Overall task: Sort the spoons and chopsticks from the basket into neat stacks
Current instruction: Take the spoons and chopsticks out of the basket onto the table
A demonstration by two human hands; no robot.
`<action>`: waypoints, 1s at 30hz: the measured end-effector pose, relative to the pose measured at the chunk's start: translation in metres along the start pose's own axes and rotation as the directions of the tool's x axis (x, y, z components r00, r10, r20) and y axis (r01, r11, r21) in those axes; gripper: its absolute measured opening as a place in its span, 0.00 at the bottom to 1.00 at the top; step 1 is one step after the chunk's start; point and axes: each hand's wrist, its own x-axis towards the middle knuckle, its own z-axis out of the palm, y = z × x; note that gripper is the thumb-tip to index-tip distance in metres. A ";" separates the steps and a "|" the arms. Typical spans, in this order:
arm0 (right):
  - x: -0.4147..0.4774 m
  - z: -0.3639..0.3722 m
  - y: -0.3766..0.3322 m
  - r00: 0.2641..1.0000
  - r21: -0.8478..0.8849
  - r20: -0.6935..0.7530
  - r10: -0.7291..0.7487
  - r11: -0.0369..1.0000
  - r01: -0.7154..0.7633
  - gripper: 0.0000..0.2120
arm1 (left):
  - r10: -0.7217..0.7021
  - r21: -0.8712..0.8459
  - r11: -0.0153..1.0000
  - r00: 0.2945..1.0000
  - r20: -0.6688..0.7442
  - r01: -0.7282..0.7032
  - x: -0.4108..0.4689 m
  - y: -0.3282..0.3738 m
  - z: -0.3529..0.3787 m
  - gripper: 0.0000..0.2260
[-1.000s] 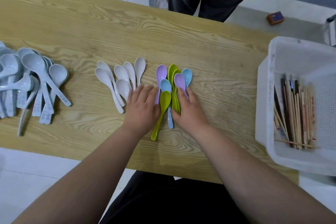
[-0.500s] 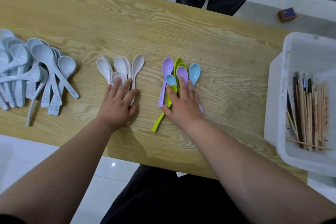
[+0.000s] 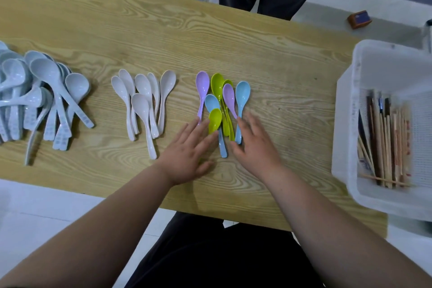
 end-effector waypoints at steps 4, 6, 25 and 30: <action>0.001 0.006 0.003 0.997 -0.069 0.062 -0.051 0.996 0.055 0.38 | -0.107 -0.009 0.994 0.994 0.010 0.107 0.010 -0.009 0.008 0.32; 0.004 0.007 -0.001 0.994 -0.101 0.096 -0.048 0.993 0.058 0.35 | -0.142 0.002 0.990 0.989 0.030 0.142 0.014 -0.011 0.008 0.33; -0.105 -0.120 0.087 0.901 -0.085 -0.345 -0.264 0.964 0.251 0.14 | -0.121 -0.348 0.937 0.968 -0.219 0.038 0.096 0.144 -0.049 0.19; -0.125 -0.158 0.184 0.884 -0.170 -0.420 -0.204 0.975 0.144 0.15 | 0.036 -0.336 0.935 0.972 -0.234 -0.115 0.147 0.230 -0.048 0.21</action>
